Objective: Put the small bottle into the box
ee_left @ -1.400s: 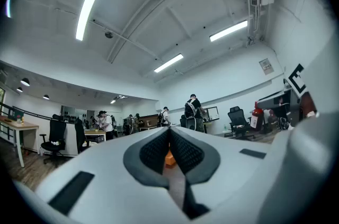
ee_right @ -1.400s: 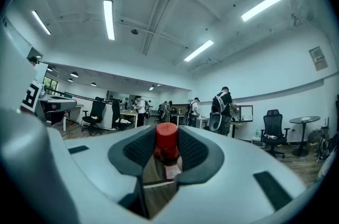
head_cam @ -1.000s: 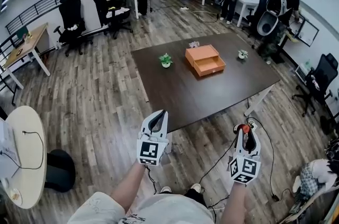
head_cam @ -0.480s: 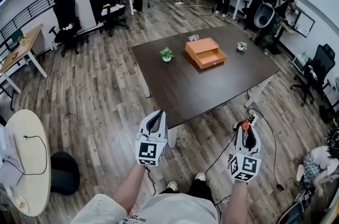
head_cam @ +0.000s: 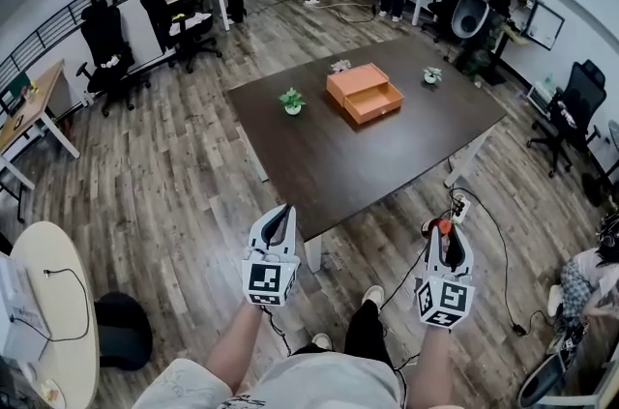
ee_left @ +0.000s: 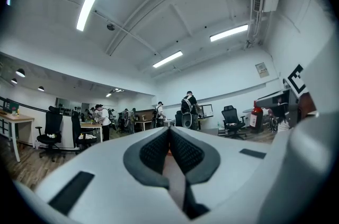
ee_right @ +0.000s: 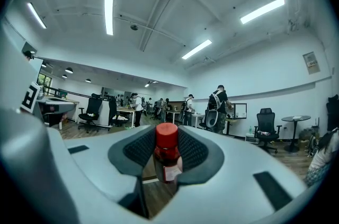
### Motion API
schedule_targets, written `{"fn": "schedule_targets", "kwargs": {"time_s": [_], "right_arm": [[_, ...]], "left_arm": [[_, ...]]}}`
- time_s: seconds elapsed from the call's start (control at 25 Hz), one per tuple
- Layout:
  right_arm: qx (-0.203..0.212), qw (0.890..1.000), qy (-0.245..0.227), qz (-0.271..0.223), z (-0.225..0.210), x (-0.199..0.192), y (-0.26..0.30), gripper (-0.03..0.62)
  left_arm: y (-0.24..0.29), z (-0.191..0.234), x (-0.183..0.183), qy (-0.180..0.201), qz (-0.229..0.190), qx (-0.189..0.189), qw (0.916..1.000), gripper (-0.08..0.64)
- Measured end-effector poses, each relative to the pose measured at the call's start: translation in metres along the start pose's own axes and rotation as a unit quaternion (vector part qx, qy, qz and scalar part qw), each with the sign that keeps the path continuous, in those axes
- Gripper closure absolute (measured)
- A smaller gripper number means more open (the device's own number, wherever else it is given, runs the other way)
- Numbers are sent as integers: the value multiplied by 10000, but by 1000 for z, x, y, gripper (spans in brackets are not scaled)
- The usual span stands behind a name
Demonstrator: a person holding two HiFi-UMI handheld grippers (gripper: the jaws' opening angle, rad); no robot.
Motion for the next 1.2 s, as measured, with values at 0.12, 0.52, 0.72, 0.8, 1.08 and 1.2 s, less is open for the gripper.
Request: {"fn": "schedule_targets", "kwargs": {"time_s": [0.12,0.52,0.72,0.8,1.08,1.2], "right_arm": [[-56,10000,28,2,-6,1,9,462],[-119,9999,99,60,-42,-6,63,462],[-74,9998,173,55,-73,-4,105,462],[-26,9998,207,53,-87,-1,125,462],[125,9995,298,28,-138,6,188,462],[202,9993,303,37,-155,7,211,462]], "left_arm": [[13,0,0,-39,-12,-85,10000,558],[78,-11,-5,-76,-18,-161,9998,558],[125,-19,1,-49,-23,-47,10000,558],[145,-23,5,-35,-7,9,10000,558],[212,-43,19,-21,15,192,9998,557],[235,-50,22,31,62,269,9996,558]]}}
Point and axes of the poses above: the fingertips, and each gripper's own axes: y forward along the fingers, z to its left, x out of its top, the point moved 7 cm from there along -y, backward along the fingers, and after that the axes turned 5 degrees about z, right-handed, at the moved point
